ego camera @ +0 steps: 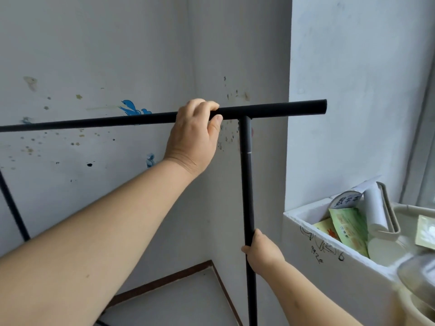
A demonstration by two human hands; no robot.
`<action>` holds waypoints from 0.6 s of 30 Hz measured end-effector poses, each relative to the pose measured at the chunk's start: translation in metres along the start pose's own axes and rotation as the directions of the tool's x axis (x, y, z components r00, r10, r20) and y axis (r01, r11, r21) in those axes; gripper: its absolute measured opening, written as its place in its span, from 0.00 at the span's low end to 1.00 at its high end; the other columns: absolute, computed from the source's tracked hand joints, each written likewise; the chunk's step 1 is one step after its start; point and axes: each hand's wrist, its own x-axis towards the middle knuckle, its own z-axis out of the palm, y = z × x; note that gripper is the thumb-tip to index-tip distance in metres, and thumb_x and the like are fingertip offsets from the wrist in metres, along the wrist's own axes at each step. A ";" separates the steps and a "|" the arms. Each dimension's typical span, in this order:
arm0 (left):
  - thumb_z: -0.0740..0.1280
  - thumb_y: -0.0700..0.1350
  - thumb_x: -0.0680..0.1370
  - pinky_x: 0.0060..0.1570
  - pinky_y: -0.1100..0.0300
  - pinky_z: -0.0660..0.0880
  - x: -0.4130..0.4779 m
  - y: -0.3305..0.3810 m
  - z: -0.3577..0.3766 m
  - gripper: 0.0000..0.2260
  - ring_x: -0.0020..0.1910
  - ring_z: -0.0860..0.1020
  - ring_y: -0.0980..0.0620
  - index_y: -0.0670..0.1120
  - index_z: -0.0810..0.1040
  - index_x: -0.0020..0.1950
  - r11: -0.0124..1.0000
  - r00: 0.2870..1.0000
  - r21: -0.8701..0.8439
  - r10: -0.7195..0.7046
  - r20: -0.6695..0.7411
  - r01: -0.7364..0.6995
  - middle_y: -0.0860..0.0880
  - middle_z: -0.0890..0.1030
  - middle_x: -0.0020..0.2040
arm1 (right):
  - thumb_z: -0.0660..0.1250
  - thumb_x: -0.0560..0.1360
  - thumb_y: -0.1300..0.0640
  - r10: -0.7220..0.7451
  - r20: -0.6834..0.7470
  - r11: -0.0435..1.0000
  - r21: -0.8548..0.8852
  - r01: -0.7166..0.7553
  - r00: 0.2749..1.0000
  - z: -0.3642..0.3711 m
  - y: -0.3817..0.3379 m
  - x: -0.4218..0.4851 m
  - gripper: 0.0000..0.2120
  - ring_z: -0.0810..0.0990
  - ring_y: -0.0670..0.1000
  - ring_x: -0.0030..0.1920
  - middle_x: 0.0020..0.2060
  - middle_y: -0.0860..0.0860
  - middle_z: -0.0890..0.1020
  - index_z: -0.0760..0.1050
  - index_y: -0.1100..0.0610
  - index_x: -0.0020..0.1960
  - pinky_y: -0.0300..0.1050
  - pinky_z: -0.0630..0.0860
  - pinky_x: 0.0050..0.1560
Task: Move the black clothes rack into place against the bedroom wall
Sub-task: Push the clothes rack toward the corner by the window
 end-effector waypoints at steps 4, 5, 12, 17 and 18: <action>0.55 0.53 0.81 0.62 0.51 0.66 0.012 -0.028 -0.005 0.20 0.64 0.70 0.42 0.43 0.71 0.67 0.980 0.957 0.136 -0.171 0.236 0.142 0.43 0.74 0.66 | 0.62 0.79 0.55 -0.005 0.028 1.000 0.003 0.005 1.000 -0.002 0.001 -0.003 0.10 0.80 0.58 0.52 0.53 0.55 0.78 0.66 0.59 0.55 0.45 0.73 0.44; 0.54 0.55 0.81 0.62 0.51 0.66 0.015 -0.035 -0.008 0.22 0.65 0.70 0.42 0.43 0.69 0.69 0.971 0.939 0.170 -0.211 0.270 0.170 0.44 0.73 0.67 | 0.62 0.80 0.55 -0.005 0.034 1.000 -0.001 0.005 0.999 -0.002 0.001 -0.003 0.09 0.80 0.58 0.52 0.53 0.55 0.78 0.66 0.59 0.54 0.46 0.73 0.44; 0.52 0.63 0.78 0.56 0.47 0.69 0.034 -0.070 -0.017 0.23 0.57 0.73 0.41 0.48 0.68 0.63 0.918 0.852 0.315 -0.356 0.383 0.241 0.45 0.76 0.61 | 0.61 0.80 0.54 -0.040 0.049 0.999 0.011 0.040 0.998 0.001 0.006 -0.010 0.09 0.79 0.56 0.48 0.51 0.54 0.79 0.67 0.58 0.56 0.45 0.72 0.43; 0.52 0.67 0.75 0.47 0.50 0.69 0.040 -0.073 -0.019 0.24 0.50 0.72 0.45 0.49 0.66 0.55 0.911 0.852 0.332 -0.364 0.376 0.243 0.47 0.74 0.53 | 0.62 0.79 0.52 -0.059 0.036 0.998 0.013 0.059 0.998 0.004 0.008 -0.015 0.10 0.78 0.56 0.44 0.49 0.53 0.79 0.67 0.58 0.54 0.46 0.74 0.43; 0.51 0.67 0.76 0.49 0.48 0.70 0.039 -0.072 -0.020 0.24 0.53 0.72 0.44 0.49 0.67 0.55 0.910 0.856 0.348 -0.355 0.376 0.225 0.46 0.75 0.54 | 0.62 0.79 0.53 -0.060 0.038 0.998 0.018 0.059 0.998 0.004 0.009 -0.016 0.09 0.79 0.56 0.46 0.49 0.53 0.80 0.67 0.57 0.54 0.46 0.75 0.44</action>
